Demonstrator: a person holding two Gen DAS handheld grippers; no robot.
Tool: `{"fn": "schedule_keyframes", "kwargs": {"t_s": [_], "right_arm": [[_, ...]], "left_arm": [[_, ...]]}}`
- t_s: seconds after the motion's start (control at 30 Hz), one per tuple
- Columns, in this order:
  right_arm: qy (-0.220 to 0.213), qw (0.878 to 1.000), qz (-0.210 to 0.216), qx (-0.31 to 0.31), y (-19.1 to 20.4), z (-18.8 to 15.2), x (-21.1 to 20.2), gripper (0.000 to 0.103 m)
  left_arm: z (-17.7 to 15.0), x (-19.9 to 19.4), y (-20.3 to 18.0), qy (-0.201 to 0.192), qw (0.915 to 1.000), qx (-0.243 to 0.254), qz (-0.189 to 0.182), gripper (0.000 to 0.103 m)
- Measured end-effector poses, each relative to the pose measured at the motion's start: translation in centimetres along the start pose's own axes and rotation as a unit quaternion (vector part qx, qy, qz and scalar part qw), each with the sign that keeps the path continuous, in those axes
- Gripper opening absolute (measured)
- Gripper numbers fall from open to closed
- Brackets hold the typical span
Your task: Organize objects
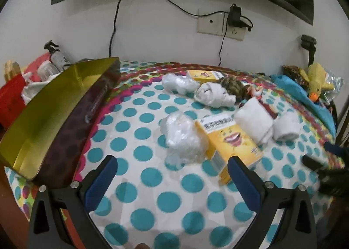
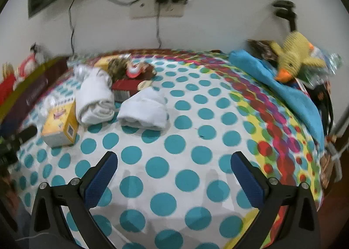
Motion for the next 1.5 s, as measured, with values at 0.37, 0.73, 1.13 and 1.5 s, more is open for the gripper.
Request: {"fn": "schedule_keyframes", "kwargs": {"t_s": [0.37,0.73,1.13,1.5], "right_arm": [[-0.001,0.999,-0.031,0.025,-3.0,-0.1,1.1,0.103],[0.015,0.998,0.014,0.054,-3.3,-1.0,2.0,0.103],[0.012,0.999,0.041,0.026,0.0,1.7,2.2,0.103],[0.026,0.996,0.073,0.031,1.9,4.2,4.2,0.064]], "left_arm": [[-1.5,1.6,-6.7,0.030,0.9995,0.009,0.009,0.103],[-0.6,6.3,-5.9,0.078,0.9938,-0.006,0.079,0.103],[-0.3,5.8,-5.9,0.076,0.9947,0.020,0.066,0.052],[-1.1,1.3,-2.5,0.046,0.9983,-0.002,0.035,0.052]]}}
Point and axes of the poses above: each gripper's, at about its wrist camera, not at the fingertips, and x roughly the way its jaws point, y to its left, z to its top, the point moved 9 cm from there along x, roughly the way its jaws point, and after that the axes turned 4 degrees about -x, right-handed, at the moved point
